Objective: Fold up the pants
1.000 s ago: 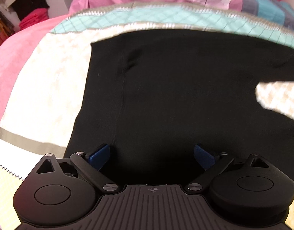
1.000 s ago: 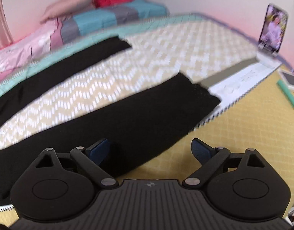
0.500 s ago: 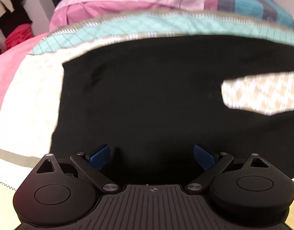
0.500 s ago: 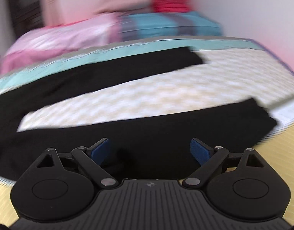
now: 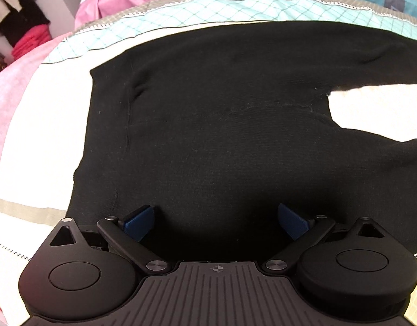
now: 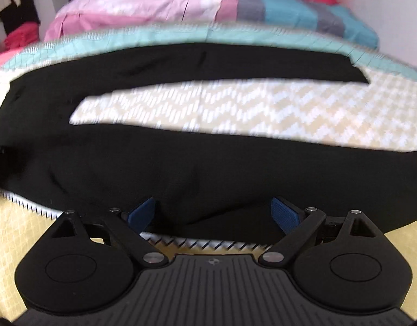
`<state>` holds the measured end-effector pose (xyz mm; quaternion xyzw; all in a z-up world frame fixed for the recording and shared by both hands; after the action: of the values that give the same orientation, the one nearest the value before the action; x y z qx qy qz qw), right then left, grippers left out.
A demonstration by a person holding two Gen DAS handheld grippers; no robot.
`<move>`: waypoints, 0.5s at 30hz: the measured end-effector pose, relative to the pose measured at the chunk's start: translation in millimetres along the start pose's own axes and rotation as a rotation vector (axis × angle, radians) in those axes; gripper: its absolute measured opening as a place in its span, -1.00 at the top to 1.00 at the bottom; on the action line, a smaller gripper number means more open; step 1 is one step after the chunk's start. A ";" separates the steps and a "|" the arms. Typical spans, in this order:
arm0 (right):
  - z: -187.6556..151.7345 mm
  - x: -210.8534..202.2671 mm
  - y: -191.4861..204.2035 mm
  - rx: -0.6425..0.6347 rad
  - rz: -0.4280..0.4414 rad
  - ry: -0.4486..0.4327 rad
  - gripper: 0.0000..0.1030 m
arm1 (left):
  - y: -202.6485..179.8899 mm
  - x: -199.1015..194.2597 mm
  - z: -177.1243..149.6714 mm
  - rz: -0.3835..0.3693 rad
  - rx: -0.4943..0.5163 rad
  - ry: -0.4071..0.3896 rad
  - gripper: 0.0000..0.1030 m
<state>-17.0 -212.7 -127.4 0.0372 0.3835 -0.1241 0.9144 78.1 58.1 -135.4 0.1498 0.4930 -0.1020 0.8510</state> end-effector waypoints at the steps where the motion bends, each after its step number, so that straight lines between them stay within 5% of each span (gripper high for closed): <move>1: 0.6 -1.3 0.1 0.004 0.006 -0.006 -0.82 | 0.4 0.8 0.0 -0.001 -0.001 0.000 -1.00; 11: 11.8 -14.2 -19.2 0.094 0.001 -0.080 -0.84 | 6.6 9.7 0.2 -0.003 -0.018 0.008 -1.00; 15: 13.5 0.2 -37.2 0.112 -0.016 -0.034 -0.84 | 8.0 12.6 0.1 0.010 -0.034 0.017 -1.00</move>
<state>-17.0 -250.9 -117.0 0.0830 0.3609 -0.1533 0.9162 87.0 65.2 -145.1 0.1387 0.5013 -0.0880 0.8495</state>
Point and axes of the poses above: each gripper's, at about its wrist camera, not at the fingertips, and x roughly the way its jaws point, y to its left, z to its top, the point moved 9 cm from there along x, roughly the way its jaws point, and after that the axes turned 6 degrees about -y, right-handed, at the moved point
